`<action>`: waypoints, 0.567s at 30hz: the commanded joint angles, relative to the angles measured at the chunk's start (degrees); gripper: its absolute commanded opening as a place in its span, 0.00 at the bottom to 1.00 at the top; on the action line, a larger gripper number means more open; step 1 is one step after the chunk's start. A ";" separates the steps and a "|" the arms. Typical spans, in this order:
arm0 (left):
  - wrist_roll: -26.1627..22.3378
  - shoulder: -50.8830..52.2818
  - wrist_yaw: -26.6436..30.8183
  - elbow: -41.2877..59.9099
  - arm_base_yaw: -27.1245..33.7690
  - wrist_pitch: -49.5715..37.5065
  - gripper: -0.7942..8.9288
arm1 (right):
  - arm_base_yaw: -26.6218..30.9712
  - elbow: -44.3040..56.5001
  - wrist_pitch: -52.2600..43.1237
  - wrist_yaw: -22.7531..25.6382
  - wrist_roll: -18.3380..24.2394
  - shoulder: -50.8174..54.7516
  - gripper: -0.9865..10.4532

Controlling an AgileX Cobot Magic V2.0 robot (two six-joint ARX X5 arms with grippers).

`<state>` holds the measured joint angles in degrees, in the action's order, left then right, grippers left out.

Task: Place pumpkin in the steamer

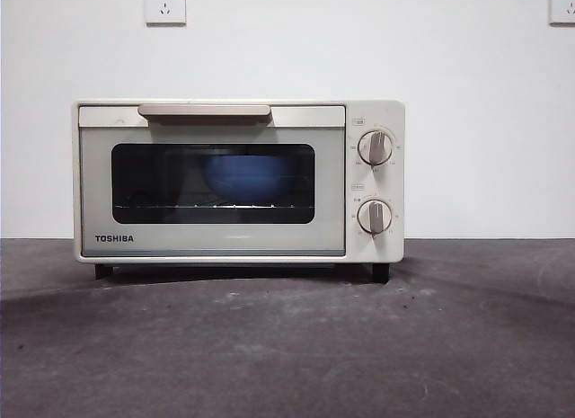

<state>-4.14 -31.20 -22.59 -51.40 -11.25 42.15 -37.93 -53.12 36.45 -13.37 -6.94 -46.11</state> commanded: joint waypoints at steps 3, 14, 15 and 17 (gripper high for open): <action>-6.12 8.33 3.48 6.75 4.28 -19.91 0.10 | -0.57 -0.44 -0.70 0.07 -0.33 -0.20 0.09; -5.92 24.92 15.78 33.18 10.12 -38.95 0.10 | -0.57 -0.44 -0.70 0.07 -0.33 -0.20 0.09; -5.92 25.64 15.80 34.88 10.47 -38.97 0.10 | -0.57 -0.44 -0.68 0.07 -0.33 -0.20 0.09; -5.86 26.99 15.85 38.40 11.19 -38.75 0.10 | -0.57 -0.44 -0.70 0.07 -0.33 -0.20 0.09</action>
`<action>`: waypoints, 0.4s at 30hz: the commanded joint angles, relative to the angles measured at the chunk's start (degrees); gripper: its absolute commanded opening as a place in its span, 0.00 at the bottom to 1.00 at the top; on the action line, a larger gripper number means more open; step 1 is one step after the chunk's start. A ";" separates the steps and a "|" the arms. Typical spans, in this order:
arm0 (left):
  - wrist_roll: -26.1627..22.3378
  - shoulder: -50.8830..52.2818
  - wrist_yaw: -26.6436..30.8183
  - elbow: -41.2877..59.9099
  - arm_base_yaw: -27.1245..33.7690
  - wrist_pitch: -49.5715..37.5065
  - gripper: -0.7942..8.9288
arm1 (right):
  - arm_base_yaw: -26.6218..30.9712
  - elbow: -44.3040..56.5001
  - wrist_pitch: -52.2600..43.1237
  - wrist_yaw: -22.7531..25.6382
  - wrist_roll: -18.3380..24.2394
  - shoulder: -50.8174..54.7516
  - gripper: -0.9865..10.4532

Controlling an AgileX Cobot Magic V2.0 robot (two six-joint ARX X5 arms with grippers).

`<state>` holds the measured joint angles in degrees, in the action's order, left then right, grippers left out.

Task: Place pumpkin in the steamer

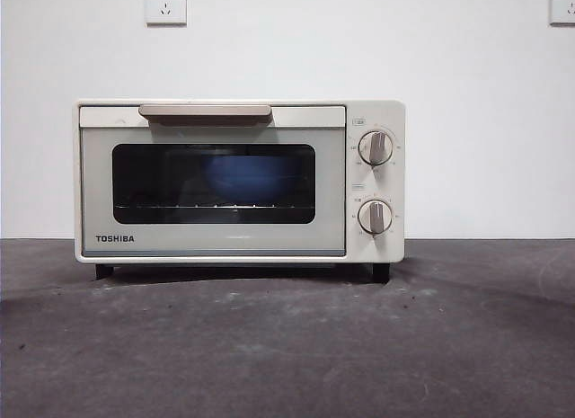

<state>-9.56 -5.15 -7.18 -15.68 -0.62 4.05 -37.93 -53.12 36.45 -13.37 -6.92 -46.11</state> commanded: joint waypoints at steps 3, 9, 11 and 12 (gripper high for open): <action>0.11 2.34 0.44 6.69 1.01 -0.24 0.10 | -0.57 -0.44 -0.70 0.07 -0.35 -0.20 0.09; 0.09 3.91 0.44 10.34 0.98 2.93 0.10 | -0.57 -0.44 -0.70 0.07 -0.35 -0.20 0.09; 0.07 4.81 0.44 11.13 0.98 4.15 0.10 | -0.57 -0.44 -0.70 0.07 -0.35 -0.20 0.09; 0.09 4.96 0.44 11.69 0.98 4.13 0.10 | -0.57 -0.44 -0.68 0.07 -0.35 -0.20 0.09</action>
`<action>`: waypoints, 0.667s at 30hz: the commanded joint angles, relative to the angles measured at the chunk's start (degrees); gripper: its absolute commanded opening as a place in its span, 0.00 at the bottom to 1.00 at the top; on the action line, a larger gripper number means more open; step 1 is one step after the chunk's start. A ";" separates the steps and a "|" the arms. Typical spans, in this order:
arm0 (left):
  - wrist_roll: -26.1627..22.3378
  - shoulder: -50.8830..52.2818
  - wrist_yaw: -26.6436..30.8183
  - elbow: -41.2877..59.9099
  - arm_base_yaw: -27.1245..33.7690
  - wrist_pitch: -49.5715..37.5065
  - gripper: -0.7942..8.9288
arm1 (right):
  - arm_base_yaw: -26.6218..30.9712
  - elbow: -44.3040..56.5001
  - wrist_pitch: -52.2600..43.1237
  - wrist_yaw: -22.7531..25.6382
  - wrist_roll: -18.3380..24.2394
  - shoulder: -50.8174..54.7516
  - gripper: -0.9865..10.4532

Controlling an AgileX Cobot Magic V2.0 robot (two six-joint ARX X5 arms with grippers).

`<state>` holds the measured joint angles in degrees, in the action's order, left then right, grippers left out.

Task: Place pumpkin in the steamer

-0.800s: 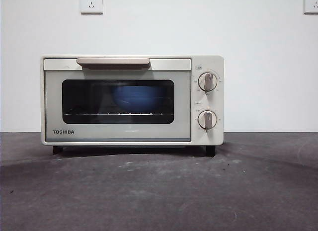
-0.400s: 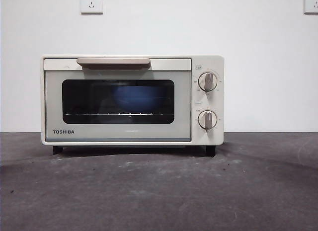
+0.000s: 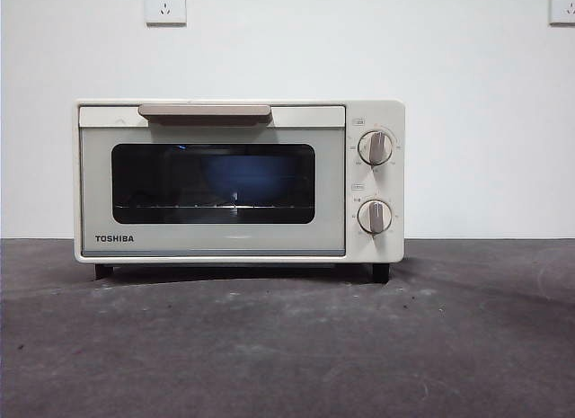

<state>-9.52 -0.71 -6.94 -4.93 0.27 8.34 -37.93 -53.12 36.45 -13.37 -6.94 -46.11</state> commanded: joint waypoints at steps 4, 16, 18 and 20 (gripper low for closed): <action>0.11 0.55 0.20 1.92 0.09 1.49 0.10 | -0.57 -0.44 -0.70 0.07 -0.33 -0.20 0.09; 0.13 0.55 0.20 3.56 -0.39 3.02 0.10 | -0.57 -0.44 -0.70 0.07 -0.31 -0.20 0.09; 0.13 0.55 0.20 3.56 -0.39 2.99 0.10 | -0.57 -0.46 -0.72 0.07 -0.33 -0.20 0.09; 0.13 0.55 0.20 3.56 -0.39 2.91 0.10 | -0.57 -0.44 -0.72 0.07 -0.33 -0.20 0.09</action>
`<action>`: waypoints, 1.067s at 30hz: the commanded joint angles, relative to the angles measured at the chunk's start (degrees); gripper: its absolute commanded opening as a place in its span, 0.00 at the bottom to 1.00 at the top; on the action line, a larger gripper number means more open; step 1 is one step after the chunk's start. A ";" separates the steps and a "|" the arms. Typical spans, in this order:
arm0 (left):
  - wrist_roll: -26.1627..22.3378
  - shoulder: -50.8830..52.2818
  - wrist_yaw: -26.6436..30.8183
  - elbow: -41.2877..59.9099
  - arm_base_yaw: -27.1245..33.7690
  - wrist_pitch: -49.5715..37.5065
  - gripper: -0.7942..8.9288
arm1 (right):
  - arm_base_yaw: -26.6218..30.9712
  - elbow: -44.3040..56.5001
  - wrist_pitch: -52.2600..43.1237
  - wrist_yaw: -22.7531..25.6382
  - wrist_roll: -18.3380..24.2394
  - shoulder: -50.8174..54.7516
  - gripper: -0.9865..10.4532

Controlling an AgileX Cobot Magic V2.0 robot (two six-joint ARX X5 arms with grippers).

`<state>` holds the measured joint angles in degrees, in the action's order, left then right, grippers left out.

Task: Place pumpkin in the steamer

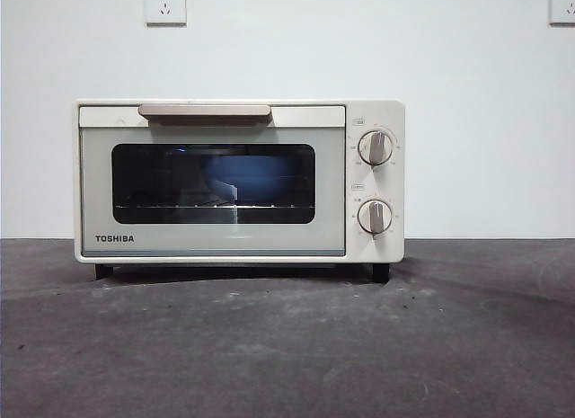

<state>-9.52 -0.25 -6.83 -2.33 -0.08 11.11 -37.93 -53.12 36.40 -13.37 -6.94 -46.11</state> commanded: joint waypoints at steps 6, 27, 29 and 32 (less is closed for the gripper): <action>0.13 0.09 0.09 0.96 -0.04 0.02 0.10 | -0.57 -0.46 -0.68 0.07 -0.33 -0.20 0.09; 0.13 0.07 0.09 0.96 -0.04 0.00 0.10 | 22.56 11.21 -20.52 3.78 6.23 18.51 0.09; 0.13 0.07 0.09 0.96 -0.04 0.02 0.10 | 26.69 15.96 -25.00 4.63 6.73 22.05 0.09; 0.13 0.07 0.09 0.96 -0.04 0.02 0.10 | 32.76 23.82 -30.99 4.46 8.09 27.30 0.09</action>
<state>-9.50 -0.25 -6.81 -2.28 -0.08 10.96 -6.11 -30.87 6.55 -8.93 -0.14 -19.42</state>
